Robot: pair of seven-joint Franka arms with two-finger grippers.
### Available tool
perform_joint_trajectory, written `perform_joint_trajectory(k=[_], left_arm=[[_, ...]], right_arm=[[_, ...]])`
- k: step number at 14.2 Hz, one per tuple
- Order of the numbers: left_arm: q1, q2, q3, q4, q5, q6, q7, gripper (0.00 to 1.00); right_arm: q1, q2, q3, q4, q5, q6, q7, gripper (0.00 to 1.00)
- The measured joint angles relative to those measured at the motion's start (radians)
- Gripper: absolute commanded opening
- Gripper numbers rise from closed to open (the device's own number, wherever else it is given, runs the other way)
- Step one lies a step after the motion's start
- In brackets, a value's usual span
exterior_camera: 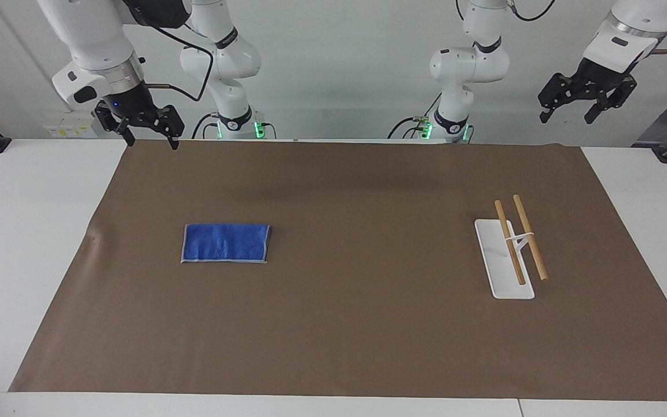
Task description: Right arm passes towel to left arm to hang
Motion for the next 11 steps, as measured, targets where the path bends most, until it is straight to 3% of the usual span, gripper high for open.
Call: perform_joint_trajectory(k=[11], left_arm=[[0.0,0.0,0.0,0.0,0.0,0.0,0.0,1.0]], right_arm=[[0.0,0.046,0.0,0.065,0.008,-0.019,0.0,1.0]])
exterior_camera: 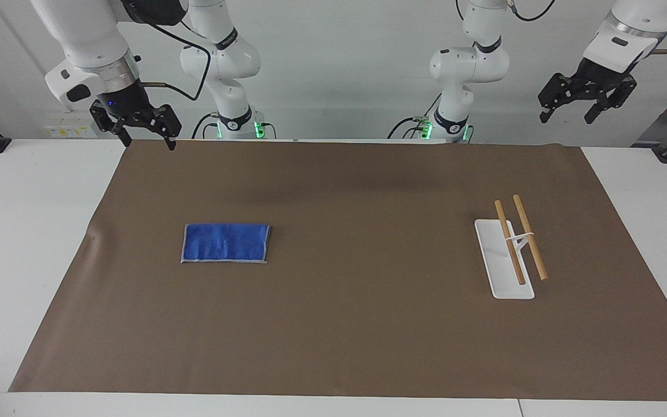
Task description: Right arm passes towel to left arm to hang
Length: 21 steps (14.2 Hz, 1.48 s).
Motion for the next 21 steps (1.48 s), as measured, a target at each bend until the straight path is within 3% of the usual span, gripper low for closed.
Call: perform_joint_trajectory(k=[4,14,21], left_arm=[[0.0,0.0,0.0,0.0,0.0,0.0,0.0,1.0],[0.0,0.0,0.0,0.0,0.0,0.0,0.0,1.0],[0.0,0.0,0.0,0.0,0.0,0.0,0.0,1.0]], right_arm=[[0.006,0.01,0.002,-0.065,0.005,0.089,0.0,1.0],[0.081,0.026,0.005,-0.538,0.008,0.67,0.0,1.0],[0.105,0.143,0.005,-0.605,0.008,0.896,0.022,1.0]])
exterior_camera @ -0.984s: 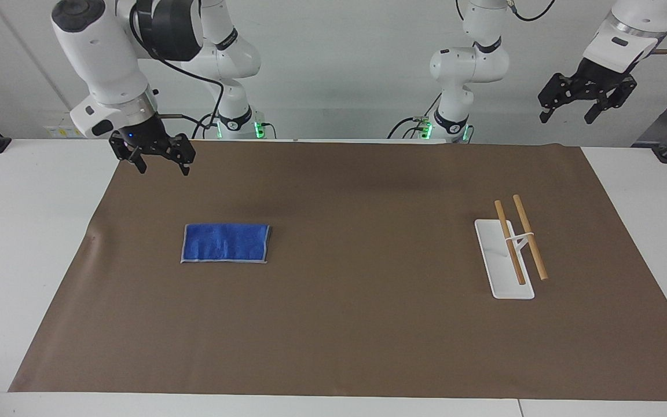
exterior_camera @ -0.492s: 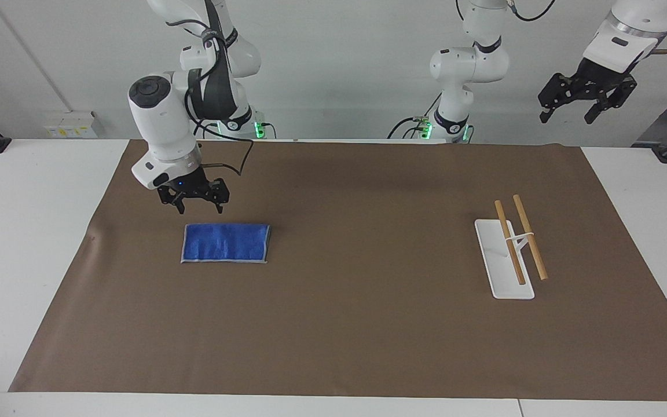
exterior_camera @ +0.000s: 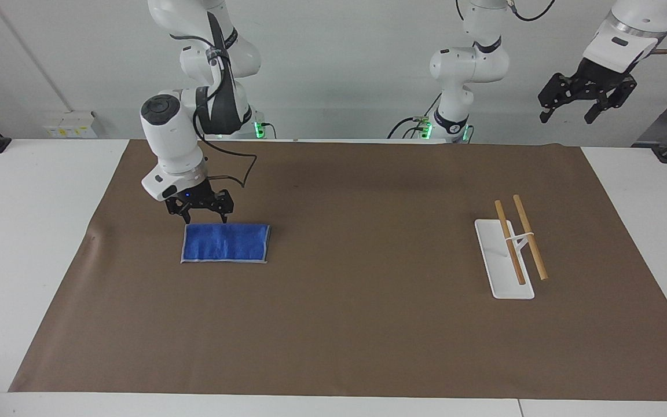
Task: Right arm passes towel to left arm to hang
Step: 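Reach the right gripper down onto the blue towel's near edge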
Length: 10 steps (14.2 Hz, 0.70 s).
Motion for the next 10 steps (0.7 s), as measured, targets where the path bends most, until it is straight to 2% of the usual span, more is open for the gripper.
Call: perform_joint_trajectory(k=[5,10], left_arm=[[0.0,0.0,0.0,0.0,0.0,0.0,0.0,1.0],[0.0,0.0,0.0,0.0,0.0,0.0,0.0,1.0]], right_arm=[[0.016,0.062,0.0,-0.059,0.0,0.147,0.007,1.0],[0.013,0.063,-0.003,-0.084,0.0,0.189,0.006,1.0]])
